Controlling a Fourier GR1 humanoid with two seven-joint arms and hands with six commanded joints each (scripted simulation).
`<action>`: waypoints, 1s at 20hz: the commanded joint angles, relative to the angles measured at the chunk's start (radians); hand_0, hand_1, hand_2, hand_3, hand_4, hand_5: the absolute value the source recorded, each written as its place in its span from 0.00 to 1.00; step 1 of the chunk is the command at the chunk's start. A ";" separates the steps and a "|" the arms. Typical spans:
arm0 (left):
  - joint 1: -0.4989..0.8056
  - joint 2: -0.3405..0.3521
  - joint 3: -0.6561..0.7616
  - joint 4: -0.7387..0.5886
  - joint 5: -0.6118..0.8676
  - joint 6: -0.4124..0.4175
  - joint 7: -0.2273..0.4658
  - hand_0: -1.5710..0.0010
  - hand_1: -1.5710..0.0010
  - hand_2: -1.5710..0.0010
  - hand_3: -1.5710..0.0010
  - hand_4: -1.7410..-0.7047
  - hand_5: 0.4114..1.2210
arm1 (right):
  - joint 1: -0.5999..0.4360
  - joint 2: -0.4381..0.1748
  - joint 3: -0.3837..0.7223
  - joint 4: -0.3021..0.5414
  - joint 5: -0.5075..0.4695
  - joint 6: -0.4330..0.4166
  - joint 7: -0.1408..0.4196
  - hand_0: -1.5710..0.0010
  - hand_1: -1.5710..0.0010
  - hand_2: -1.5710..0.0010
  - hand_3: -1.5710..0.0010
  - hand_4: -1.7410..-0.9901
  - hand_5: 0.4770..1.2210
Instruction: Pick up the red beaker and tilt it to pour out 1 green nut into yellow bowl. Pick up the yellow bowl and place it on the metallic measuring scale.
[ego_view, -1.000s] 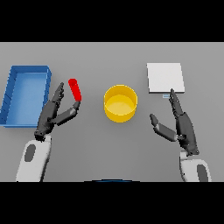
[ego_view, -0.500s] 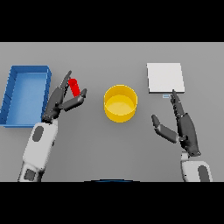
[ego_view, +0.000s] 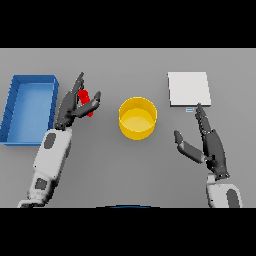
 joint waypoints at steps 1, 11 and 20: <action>-0.017 -0.010 0.013 0.031 0.008 0.007 -0.018 1.00 1.00 1.00 1.00 0.42 0.38 | 0.000 -0.003 -0.003 -0.013 -0.004 0.000 -0.005 1.00 1.00 1.00 1.00 0.66 0.23; -0.072 -0.040 0.006 0.136 -0.051 0.115 -0.097 0.21 0.21 0.19 0.27 0.10 0.89 | 0.009 -0.007 -0.001 -0.024 0.003 -0.002 0.005 1.00 1.00 1.00 1.00 0.66 0.23; -0.062 -0.036 0.037 0.015 0.066 0.024 -0.069 0.03 0.03 0.03 0.04 0.05 0.90 | 0.009 0.007 0.008 -0.006 0.009 -0.005 -0.022 1.00 1.00 1.00 1.00 0.67 0.22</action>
